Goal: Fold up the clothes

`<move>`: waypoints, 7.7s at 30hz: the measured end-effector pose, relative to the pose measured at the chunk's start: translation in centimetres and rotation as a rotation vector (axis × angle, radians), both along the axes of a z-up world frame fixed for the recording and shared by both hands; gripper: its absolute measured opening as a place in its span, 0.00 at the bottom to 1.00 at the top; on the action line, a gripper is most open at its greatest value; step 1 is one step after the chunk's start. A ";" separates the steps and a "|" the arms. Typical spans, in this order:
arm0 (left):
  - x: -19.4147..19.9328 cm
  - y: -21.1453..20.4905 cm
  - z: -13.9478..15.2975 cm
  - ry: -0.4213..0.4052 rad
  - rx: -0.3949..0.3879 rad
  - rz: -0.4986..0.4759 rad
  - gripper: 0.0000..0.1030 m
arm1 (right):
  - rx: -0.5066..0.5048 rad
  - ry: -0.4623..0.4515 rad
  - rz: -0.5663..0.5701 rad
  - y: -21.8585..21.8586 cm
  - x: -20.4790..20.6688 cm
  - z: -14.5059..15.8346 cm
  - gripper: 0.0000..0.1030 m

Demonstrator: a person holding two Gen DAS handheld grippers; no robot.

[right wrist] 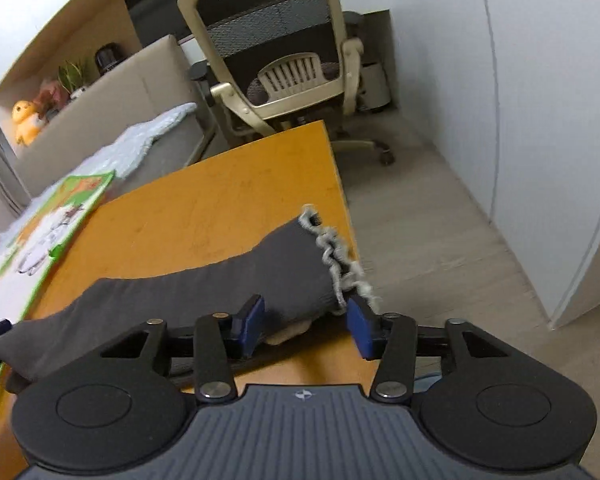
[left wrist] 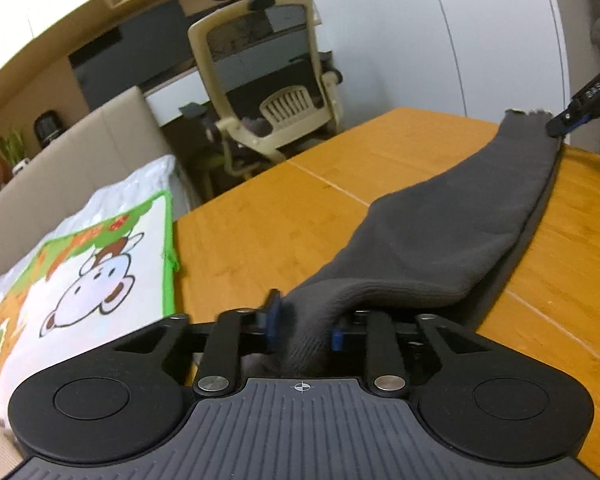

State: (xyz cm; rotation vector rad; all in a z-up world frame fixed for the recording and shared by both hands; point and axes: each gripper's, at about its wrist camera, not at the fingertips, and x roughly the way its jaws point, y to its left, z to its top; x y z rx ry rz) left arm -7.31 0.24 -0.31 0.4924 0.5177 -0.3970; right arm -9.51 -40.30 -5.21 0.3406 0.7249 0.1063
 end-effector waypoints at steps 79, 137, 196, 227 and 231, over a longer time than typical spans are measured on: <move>0.5 -1.4 -4.2 0.167 -0.384 0.434 1.00 | -0.242 -0.029 0.043 14.3 -1.9 -2.1 1.00; 0.9 -3.0 -4.5 0.184 -0.291 0.447 1.00 | -0.325 -0.006 0.047 16.5 -1.8 -2.2 1.00; 0.8 -3.0 -4.6 0.181 -0.291 0.441 1.00 | -0.326 -0.008 0.054 16.5 -1.6 -2.3 1.00; 0.8 -2.9 -4.5 0.190 -0.290 0.438 1.00 | -0.328 -0.009 0.072 16.4 -1.6 -2.2 1.00; 1.0 -2.9 -4.3 0.218 -0.276 0.412 1.00 | -0.328 -0.005 0.093 16.2 -1.5 -2.2 1.00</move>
